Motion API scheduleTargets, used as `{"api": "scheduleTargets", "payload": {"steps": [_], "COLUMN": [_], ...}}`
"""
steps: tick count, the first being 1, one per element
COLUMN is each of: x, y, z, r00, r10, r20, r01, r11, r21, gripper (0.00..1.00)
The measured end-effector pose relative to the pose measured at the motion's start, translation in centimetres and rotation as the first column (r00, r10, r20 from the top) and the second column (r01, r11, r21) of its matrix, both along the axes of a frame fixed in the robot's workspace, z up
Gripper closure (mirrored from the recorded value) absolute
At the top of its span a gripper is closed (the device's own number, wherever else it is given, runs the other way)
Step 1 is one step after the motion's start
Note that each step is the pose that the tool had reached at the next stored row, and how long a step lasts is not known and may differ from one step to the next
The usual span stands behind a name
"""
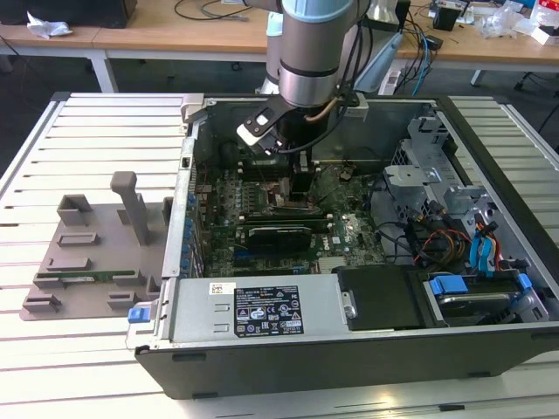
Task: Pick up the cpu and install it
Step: 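Place the cpu into insertion slot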
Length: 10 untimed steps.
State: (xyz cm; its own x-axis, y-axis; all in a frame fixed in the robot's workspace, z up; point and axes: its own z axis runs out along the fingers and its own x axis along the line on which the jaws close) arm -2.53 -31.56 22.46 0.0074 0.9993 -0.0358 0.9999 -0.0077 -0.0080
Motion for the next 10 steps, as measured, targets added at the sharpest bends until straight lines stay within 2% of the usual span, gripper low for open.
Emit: {"api": "scheduleTargets", "payload": {"steps": [10], "x": [0.00], "y": [0.02], "z": [-0.98], "r00": [1.0000], "r10": [0.000], "r20": [0.0000], "r01": [0.000], "r11": [1.0000], "r21": [0.0000], "gripper": [0.45]}}
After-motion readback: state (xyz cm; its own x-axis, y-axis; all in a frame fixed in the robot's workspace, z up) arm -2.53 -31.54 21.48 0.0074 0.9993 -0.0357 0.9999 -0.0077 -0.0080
